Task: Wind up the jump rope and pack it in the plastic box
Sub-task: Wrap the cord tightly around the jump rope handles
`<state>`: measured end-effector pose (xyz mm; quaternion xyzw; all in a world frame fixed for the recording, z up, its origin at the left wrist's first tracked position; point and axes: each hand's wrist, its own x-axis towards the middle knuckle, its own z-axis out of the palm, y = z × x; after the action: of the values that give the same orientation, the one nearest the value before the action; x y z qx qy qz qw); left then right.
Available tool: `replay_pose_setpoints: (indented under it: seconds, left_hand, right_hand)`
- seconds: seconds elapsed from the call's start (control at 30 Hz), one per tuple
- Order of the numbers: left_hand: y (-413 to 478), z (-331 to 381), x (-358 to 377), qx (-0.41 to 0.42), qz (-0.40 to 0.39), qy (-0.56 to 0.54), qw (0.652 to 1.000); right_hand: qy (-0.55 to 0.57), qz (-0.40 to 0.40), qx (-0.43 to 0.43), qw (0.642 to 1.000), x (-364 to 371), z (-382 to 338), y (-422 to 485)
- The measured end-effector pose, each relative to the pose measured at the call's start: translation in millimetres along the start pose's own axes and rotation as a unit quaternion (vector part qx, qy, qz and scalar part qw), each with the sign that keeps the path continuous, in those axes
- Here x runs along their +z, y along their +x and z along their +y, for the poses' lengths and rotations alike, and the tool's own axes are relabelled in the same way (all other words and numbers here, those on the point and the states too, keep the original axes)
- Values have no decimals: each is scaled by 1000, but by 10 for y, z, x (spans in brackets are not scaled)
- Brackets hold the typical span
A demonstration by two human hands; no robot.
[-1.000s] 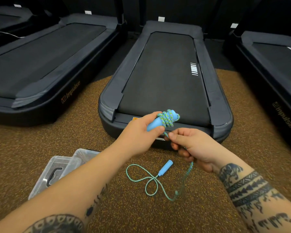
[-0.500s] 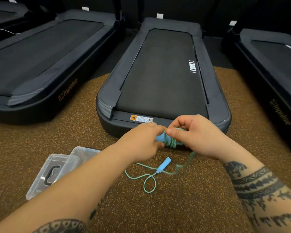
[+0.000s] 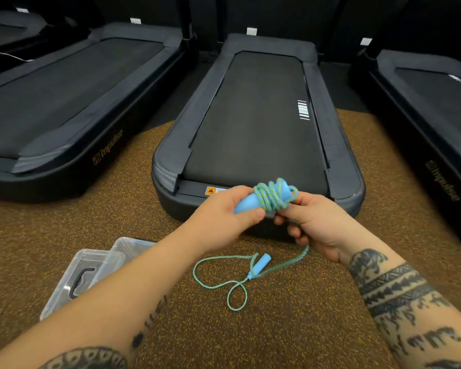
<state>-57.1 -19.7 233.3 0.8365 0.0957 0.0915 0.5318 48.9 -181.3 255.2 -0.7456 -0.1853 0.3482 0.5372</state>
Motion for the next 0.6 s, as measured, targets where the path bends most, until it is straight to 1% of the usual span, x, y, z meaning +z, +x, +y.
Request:
replay_pose_setpoints:
  seconds: [0.07, 0.2, 0.27, 0.33, 0.4, 0.43, 0.5, 0.53, 0.6]
  left_hand:
    - [35, -40, 7, -21, 33, 11, 999]
    - [48, -50, 11, -26, 32, 1, 999]
    - [45, -24, 1, -33, 52, 48, 997]
    - [48, -22, -24, -58, 78, 127, 987]
    - [55, -40, -48, -74, 86, 202, 973]
    - [50, -51, -54, -69, 81, 229, 968]
    - [28, -64, -47, -43, 42, 262, 963]
    - [16, -62, -31, -26, 10, 279, 960]
    - [-5, -60, 7, 3, -54, 310, 949]
  right_hand:
    - [-54, 17, -31, 998, 59, -10, -20]
    - [-123, 20, -58, 991, 148, -11, -26]
    - [-133, 2, -48, 990, 148, -27, -40]
    - [-137, -37, -32, 989, 117, -59, -67]
    - [-138, -84, -33, 986, 83, -94, -104]
    - [-137, -107, -40, 984, 66, -113, -123]
    - [-141, -136, -65, 978, 36, -154, -143]
    - [-148, -130, -83, 977, 30, -174, -147]
    - [-194, -70, -134, 969, 13, -197, -124]
